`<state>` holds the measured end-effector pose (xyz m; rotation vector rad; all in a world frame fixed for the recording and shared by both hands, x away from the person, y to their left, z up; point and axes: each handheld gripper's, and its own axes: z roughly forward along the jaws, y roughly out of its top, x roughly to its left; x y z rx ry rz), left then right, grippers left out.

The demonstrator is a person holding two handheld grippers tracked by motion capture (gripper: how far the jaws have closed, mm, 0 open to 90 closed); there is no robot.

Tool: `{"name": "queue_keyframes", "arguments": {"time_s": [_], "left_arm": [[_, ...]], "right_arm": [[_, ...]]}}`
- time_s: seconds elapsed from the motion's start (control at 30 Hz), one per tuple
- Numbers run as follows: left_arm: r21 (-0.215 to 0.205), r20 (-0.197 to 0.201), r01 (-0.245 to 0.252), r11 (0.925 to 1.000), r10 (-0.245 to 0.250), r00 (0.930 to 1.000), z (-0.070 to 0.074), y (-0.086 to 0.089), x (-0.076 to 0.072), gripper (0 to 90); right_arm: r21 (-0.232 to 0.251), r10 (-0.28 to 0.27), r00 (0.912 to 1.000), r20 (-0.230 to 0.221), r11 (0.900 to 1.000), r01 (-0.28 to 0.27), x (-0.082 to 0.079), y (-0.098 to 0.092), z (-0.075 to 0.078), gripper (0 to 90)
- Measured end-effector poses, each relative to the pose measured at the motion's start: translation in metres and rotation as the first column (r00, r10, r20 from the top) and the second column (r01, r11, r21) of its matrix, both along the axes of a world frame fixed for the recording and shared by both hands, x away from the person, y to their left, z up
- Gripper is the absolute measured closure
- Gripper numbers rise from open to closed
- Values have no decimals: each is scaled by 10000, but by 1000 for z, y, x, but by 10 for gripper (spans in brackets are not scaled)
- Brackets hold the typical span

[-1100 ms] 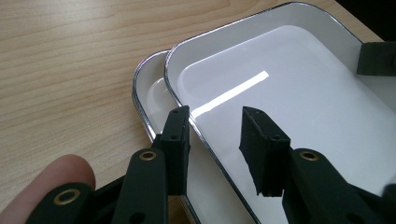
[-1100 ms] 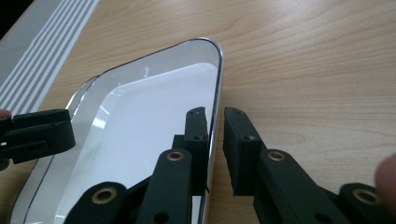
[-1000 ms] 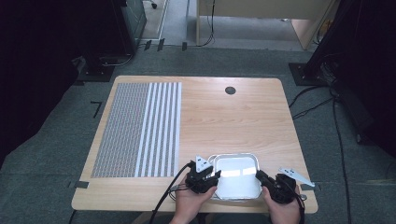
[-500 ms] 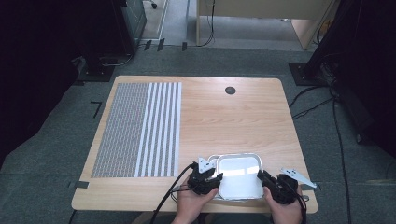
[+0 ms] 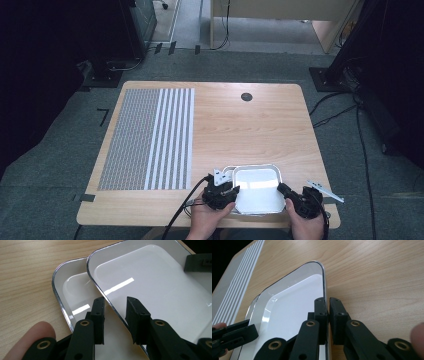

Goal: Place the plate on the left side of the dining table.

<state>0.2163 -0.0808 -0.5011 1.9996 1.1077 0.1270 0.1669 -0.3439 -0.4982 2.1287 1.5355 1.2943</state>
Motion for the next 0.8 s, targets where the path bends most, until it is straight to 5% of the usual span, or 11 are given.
{"name": "queue_keyframes", "arguments": {"time_s": [0.17, 0.8], "left_arm": [[-117, -112, -89, 9999, 88, 9999, 3, 0, 1, 719], [99, -56, -305, 9995, 305, 9995, 17, 13, 10, 759]], "right_arm": [[124, 48, 9999, 162, 9999, -50, -1, -1, 0, 861], [-657, 627, 9976, 279, 9960, -608, 10, 14, 11, 877]]}}
